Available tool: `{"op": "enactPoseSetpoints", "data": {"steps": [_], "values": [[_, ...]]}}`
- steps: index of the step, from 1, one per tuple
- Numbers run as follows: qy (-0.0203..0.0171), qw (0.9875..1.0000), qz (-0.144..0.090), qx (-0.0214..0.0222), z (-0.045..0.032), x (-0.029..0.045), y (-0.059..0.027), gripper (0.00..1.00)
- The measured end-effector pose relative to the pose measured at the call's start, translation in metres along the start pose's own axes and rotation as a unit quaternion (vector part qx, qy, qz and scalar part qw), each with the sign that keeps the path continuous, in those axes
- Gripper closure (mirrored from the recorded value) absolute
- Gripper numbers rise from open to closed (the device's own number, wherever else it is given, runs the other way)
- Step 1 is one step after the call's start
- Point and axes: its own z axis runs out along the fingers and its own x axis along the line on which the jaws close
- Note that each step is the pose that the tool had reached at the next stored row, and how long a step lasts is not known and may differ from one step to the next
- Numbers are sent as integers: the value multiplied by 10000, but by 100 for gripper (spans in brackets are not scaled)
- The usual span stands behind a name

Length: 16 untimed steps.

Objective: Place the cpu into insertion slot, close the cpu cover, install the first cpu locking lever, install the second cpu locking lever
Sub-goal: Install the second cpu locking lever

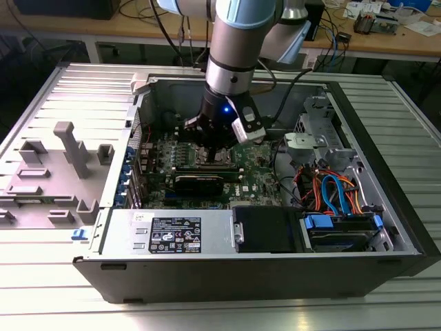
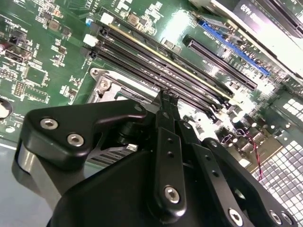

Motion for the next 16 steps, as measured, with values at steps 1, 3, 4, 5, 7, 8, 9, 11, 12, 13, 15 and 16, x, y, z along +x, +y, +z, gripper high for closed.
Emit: {"op": "enactPoseSetpoints", "data": {"steps": [1,3,4,5,7,8,9,11,12,13,15,16], "values": [[0,10000,-11,-5,0,1,-5,89],[-2,10000,-72,-22,2,14,-25,89],[-2,10000,-97,-22,3,20,-32,89],[-3,9999,-118,-24,5,29,-38,89],[-5,9999,-158,-39,8,57,-48,89],[-6,9998,-175,-49,10,75,-50,89],[-7,9998,-188,-58,12,88,-52,89],[-10,9997,-238,-93,17,117,-56,89],[-12,9996,-269,-112,20,125,-57,89],[-15,9993,-331,-152,25,141,-59,89],[-19,9990,-392,-196,30,151,-63,89],[-21,9989,-419,-217,34,157,-67,89]]}}
